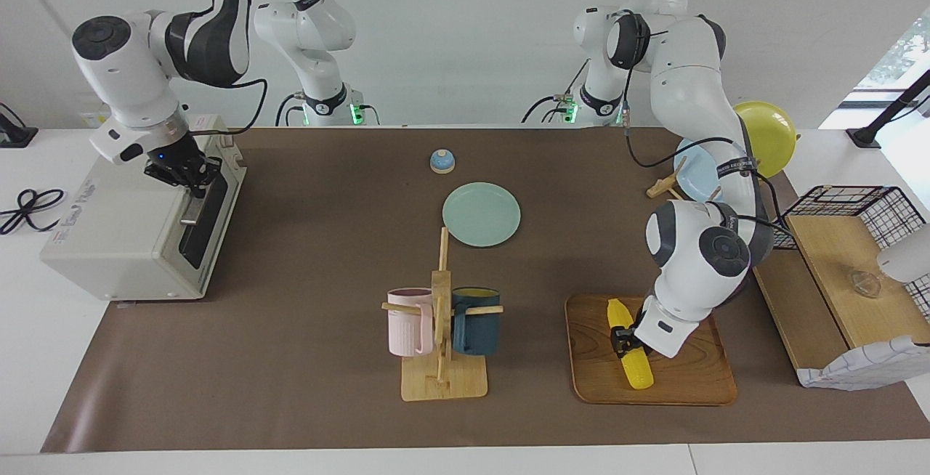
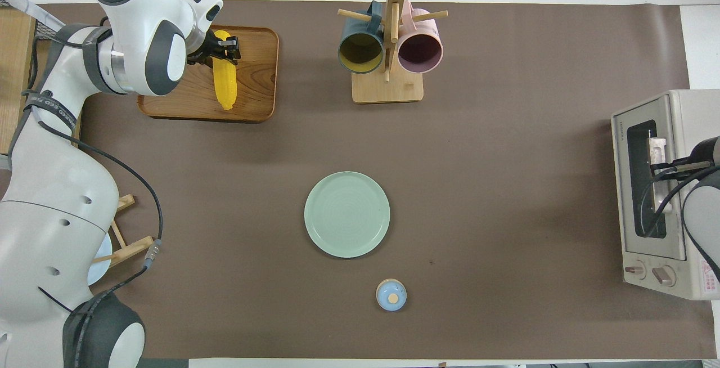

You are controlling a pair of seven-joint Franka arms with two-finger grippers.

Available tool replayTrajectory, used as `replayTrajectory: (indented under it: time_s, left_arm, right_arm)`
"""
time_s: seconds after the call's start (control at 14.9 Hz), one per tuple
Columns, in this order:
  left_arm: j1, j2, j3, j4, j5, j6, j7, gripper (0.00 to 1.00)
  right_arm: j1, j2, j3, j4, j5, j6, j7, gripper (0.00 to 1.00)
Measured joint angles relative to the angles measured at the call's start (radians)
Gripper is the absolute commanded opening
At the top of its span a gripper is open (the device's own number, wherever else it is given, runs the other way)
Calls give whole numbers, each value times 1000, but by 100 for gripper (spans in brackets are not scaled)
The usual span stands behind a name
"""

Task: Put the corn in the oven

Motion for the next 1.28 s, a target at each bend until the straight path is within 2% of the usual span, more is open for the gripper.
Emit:
replayTrajectory:
  time_s: [0.2, 0.34, 0.47, 0.74, 0.94, 1.07, 1.28]
  left_arm:
    - [0, -40, 0, 6, -46, -58, -15, 0]
    - [-2, -103, -5, 3, -50, -133, -81, 0]
    - [-15, -201, -14, -56, -51, -170, -152, 0]
    - [-121, -458, -23, -336, -58, -179, -302, 0]
    - [-247, -607, -25, -528, -72, -154, -449, 0]
    - [-336, -669, -25, -660, -73, -41, -549, 0]
    - [-453, -732, -25, -895, -73, 224, -640, 0]
  right_arm:
    - [44, 3, 7, -14, 2, 4, 53, 0]
    - [80, 12, 11, -31, 8, 22, 95, 0]
    - [104, 26, 16, -48, 22, 49, 115, 0]
    - [129, 57, 25, -72, 43, 100, 135, 0]
    - [147, 93, 31, -88, 55, 140, 161, 0]
    - [153, 107, 34, -90, 55, 151, 164, 0]
    - [156, 110, 34, -99, 55, 168, 164, 0]
